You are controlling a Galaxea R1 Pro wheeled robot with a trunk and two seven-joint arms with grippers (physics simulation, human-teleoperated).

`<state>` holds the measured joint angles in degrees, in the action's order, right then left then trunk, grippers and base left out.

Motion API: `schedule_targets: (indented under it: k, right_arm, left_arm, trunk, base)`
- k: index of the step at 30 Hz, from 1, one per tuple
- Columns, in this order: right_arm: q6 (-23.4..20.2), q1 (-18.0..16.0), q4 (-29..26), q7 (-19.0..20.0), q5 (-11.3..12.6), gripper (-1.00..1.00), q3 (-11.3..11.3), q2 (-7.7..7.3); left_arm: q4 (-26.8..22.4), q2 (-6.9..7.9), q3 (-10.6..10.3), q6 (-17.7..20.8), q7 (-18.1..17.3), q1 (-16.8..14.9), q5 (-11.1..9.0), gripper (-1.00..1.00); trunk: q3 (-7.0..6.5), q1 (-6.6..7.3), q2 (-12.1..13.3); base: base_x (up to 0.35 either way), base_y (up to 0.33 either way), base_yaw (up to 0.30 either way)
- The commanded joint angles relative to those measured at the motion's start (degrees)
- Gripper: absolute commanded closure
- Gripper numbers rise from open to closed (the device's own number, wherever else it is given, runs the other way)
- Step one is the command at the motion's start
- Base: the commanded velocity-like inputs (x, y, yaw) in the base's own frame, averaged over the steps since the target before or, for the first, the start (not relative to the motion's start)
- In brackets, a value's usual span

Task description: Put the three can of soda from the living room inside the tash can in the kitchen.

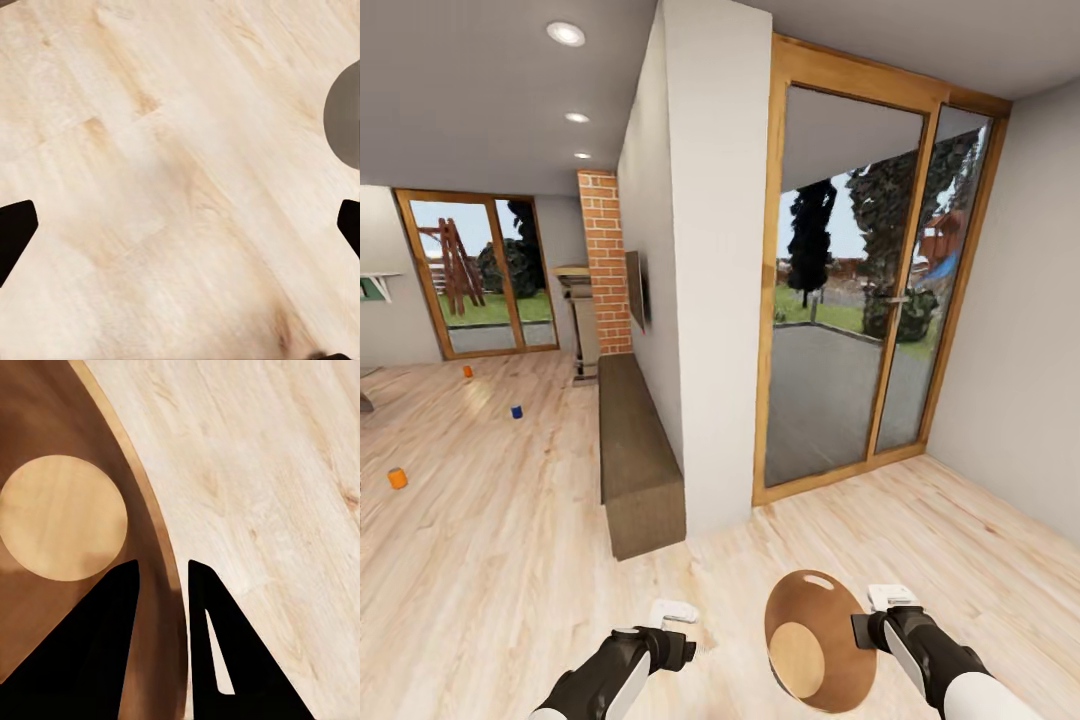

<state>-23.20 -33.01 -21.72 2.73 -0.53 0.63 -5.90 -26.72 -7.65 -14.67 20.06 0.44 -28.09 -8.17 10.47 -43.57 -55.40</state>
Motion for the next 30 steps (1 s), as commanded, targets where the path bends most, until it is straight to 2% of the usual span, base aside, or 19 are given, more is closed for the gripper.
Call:
schedule_targets:
  k: [1,7,15,30]
  right_arm:
    - [0.0,0.0,-0.1,0.2,0.4,1.0,0.2,0.01]
    - [0.0,0.0,-0.1,0.4,0.4,1.0,0.1,0.01]
    - [-0.1,0.0,-0.1,0.4,0.4,1.0,0.1,0.16]
    - [-0.1,0.0,-0.1,0.4,0.4,1.0,0.1,0.54]
  left_arm:
    - [0.0,0.0,0.0,0.0,0.0,0.0,0.0,-1.0]
    - [0.0,0.0,0.0,0.0,0.0,0.0,0.0,-1.0]
    - [0.0,0.0,0.0,0.0,0.0,0.0,-0.1,-1.0]
    - [0.0,0.0,0.0,0.0,-0.1,0.0,-0.1,-1.0]
  trunk:
    - [-0.01,0.0,0.0]
    - [-0.01,0.0,0.0]
    - [-0.01,0.0,0.0]
    - [-0.01,0.0,0.0]
  base:
    - [0.14,0.328,0.0]
    - [0.14,0.328,-0.036]
    - [0.131,0.328,-0.181]
    - [0.05,0.333,-0.011]
